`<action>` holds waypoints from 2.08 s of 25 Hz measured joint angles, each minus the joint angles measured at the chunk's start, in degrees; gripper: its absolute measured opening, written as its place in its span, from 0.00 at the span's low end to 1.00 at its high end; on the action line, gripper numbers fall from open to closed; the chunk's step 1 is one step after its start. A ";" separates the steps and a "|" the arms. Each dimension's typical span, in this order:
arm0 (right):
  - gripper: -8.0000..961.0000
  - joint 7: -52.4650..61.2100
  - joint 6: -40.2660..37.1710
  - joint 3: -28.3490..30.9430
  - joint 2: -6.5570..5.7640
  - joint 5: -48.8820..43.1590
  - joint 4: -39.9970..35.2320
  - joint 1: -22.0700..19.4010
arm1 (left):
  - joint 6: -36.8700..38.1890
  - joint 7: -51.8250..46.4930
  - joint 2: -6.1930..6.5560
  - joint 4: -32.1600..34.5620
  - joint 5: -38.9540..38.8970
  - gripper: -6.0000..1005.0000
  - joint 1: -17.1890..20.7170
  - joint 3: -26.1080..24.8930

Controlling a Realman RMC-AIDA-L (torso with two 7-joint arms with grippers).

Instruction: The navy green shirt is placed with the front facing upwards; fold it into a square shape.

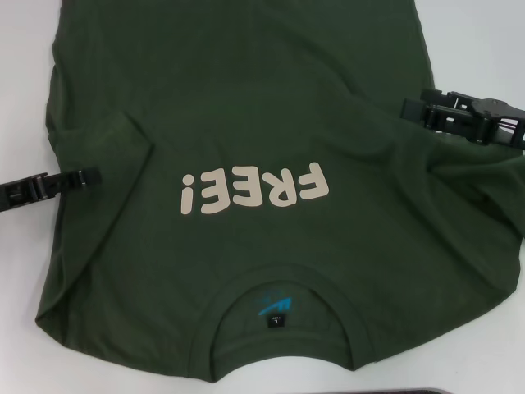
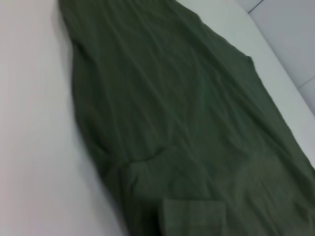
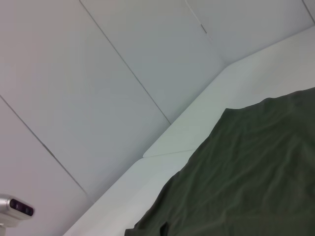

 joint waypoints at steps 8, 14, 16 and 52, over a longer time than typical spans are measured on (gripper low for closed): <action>0.95 -0.08 0.00 0.00 0.00 0.00 0.06 -0.03 | 0.15 0.07 -0.10 -0.02 0.14 0.64 -0.47 -0.04; 0.95 -0.06 0.04 0.00 0.00 0.00 0.09 -0.02 | 1.09 0.07 -0.09 -0.02 0.13 0.64 -0.81 0.08; 0.95 -0.05 0.03 0.00 0.00 0.00 0.08 0.00 | 1.36 0.07 -0.09 -0.02 0.14 0.64 -0.85 0.11; 0.95 0.06 -0.22 0.00 0.00 0.00 0.23 -0.12 | 3.69 0.76 1.98 -2.42 -0.02 0.64 0.37 1.14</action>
